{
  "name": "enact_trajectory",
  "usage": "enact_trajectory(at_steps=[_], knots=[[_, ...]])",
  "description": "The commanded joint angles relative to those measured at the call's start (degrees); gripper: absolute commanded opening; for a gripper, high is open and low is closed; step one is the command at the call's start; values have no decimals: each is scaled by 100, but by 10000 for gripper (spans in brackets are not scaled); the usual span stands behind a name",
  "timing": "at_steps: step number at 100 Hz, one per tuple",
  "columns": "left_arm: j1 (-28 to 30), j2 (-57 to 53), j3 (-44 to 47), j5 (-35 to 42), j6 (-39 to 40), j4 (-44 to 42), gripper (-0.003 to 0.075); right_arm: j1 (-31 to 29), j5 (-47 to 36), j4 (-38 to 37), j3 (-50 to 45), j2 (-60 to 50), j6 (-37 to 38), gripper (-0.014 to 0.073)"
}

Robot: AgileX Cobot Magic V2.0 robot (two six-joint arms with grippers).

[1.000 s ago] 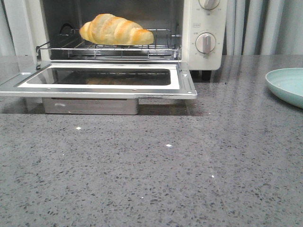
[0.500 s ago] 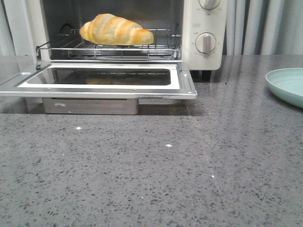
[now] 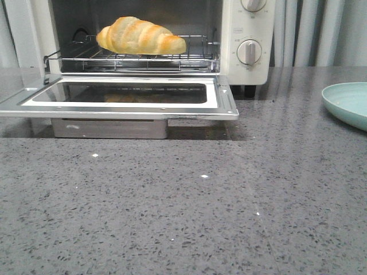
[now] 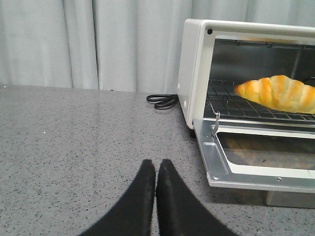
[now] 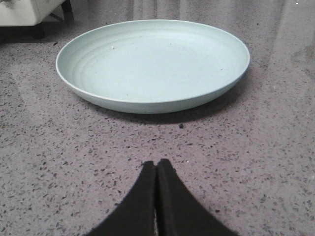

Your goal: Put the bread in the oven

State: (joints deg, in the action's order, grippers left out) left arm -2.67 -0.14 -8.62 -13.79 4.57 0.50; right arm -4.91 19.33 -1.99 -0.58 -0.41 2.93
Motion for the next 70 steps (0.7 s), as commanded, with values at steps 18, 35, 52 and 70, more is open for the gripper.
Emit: enact_trajectory(at_steps=[18,35,52,70], knots=[[6,-145,287,537,-19,19,-21,-23,-126,-41,-147,-111,-12,-70],[6,-145,862,537,-19,-50,-21,-23,-126,-41,-147,-111,-12,-70],[6,-145,1000,110,-19,-88,-21,-23,-126,-41,-147,-111,-12,-70],[6,-145,1000,-109,-19,-152,-21,-23,-126,-41,-147,-111,-12,-70]])
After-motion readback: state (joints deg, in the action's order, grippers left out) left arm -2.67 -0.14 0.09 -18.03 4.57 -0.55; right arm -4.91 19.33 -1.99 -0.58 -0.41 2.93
